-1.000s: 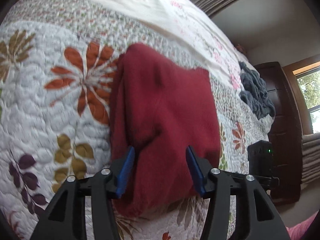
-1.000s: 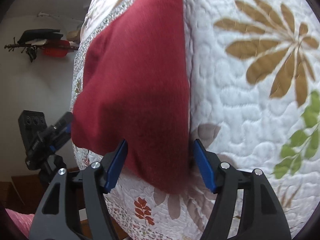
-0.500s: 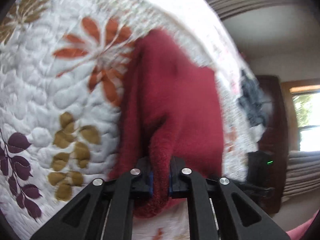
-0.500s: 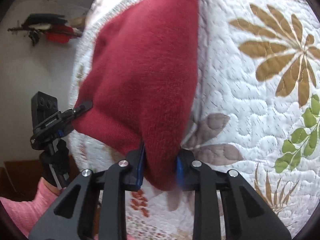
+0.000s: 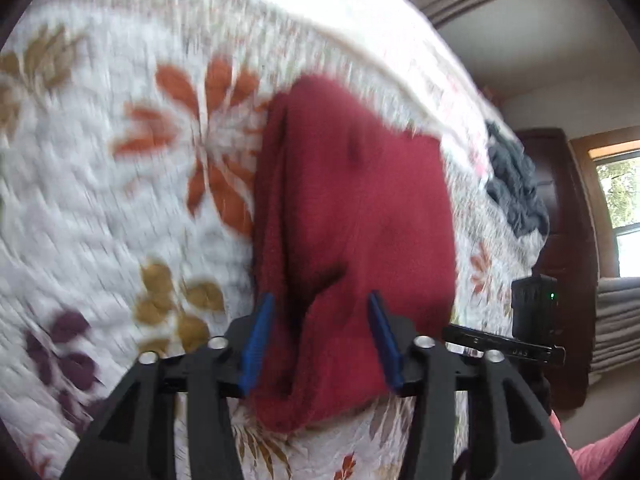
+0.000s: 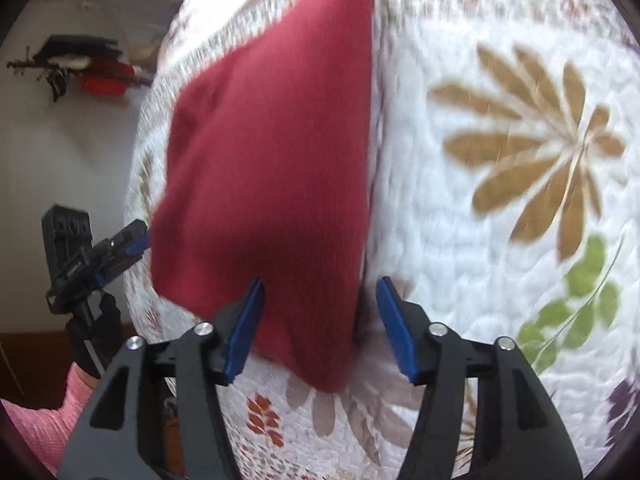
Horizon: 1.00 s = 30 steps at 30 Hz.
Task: Fold small clothes
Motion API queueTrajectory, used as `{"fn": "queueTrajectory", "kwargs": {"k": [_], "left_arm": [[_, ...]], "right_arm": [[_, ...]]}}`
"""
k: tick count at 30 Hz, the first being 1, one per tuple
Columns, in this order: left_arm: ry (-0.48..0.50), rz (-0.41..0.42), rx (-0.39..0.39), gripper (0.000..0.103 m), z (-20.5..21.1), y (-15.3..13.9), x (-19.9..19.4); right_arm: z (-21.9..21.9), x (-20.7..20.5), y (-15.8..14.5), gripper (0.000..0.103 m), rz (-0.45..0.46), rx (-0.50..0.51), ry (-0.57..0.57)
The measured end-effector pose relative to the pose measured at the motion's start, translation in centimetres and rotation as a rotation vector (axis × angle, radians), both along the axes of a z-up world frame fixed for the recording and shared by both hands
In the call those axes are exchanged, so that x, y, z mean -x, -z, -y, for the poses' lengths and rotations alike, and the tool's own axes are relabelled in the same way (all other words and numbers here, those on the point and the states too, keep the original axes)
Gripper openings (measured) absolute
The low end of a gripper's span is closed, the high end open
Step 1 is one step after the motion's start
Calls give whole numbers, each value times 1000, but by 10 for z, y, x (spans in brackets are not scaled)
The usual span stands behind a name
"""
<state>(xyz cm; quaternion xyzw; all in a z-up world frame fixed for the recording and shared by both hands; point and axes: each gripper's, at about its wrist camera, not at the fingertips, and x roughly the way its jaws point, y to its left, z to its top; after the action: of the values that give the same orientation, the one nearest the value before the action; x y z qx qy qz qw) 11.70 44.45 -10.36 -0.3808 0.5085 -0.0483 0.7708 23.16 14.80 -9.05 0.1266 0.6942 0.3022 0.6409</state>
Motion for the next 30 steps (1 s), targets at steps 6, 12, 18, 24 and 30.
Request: {"fn": "queueTrajectory", "kwargs": {"k": [6,12,18,24,30], "left_arm": [[-35,41,-61,56,-31,4,-61],[-35,26,-42,16,-33,27,-120],[-12,200,-184,12,-21,-17,-129],[-19,20,-149,14,-39,44,-132],[-32,40,-198,19,-34,19,-118]], "right_arm": [[-12,-28,-3,62,75,11,24],[-30,-22,8,62,94,16,25],[-25,-20,13,62,92,-1,31],[-26,-27,20,63,82,8,17],[-26,-27,16,63,75,3,34]]}}
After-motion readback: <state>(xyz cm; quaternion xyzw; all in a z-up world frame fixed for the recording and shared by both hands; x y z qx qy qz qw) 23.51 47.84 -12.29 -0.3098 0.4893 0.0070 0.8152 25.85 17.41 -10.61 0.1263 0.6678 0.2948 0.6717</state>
